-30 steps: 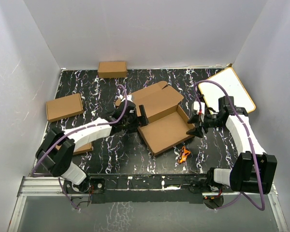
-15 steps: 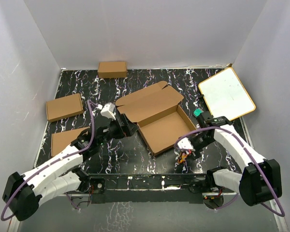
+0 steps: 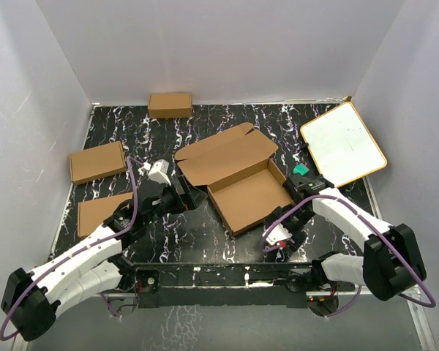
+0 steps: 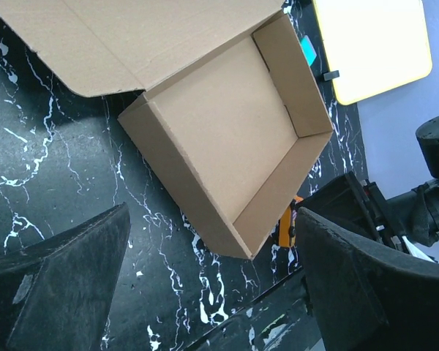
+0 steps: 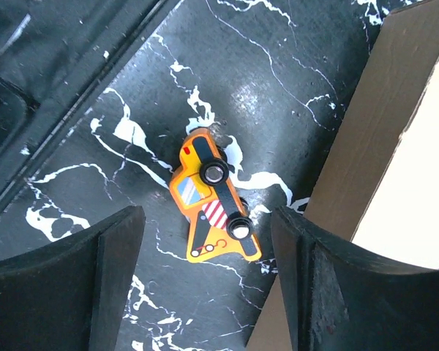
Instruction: Fold the paper box
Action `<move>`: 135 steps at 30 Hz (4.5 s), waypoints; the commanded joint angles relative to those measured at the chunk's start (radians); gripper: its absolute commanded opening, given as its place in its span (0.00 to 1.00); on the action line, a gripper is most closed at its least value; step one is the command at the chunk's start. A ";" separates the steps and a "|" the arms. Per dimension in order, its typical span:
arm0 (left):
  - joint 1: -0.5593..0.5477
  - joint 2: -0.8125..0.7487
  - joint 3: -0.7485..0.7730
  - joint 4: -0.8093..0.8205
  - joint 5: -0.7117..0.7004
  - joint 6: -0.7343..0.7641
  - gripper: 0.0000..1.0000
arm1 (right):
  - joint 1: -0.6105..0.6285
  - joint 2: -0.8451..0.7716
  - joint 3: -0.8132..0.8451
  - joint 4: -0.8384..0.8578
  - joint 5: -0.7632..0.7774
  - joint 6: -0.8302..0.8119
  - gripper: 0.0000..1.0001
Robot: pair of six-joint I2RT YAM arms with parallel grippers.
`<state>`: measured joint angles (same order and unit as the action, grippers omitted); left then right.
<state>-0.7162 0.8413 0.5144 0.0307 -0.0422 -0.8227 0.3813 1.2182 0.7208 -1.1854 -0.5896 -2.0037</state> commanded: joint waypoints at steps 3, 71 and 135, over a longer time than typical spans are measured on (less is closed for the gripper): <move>0.000 -0.015 -0.005 -0.010 -0.016 -0.006 0.92 | 0.034 0.025 -0.030 0.109 0.044 -0.018 0.72; 0.000 -0.064 -0.042 -0.012 -0.027 -0.061 0.92 | 0.080 0.406 0.521 0.405 0.151 1.004 0.26; 0.454 0.196 -0.072 0.578 0.506 -0.253 0.92 | -0.521 0.040 0.146 1.077 -0.681 1.826 1.00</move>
<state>-0.3222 1.0237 0.4816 0.4408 0.2848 -0.9375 -0.0891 1.3281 1.0016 -0.3084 -1.0615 -0.2687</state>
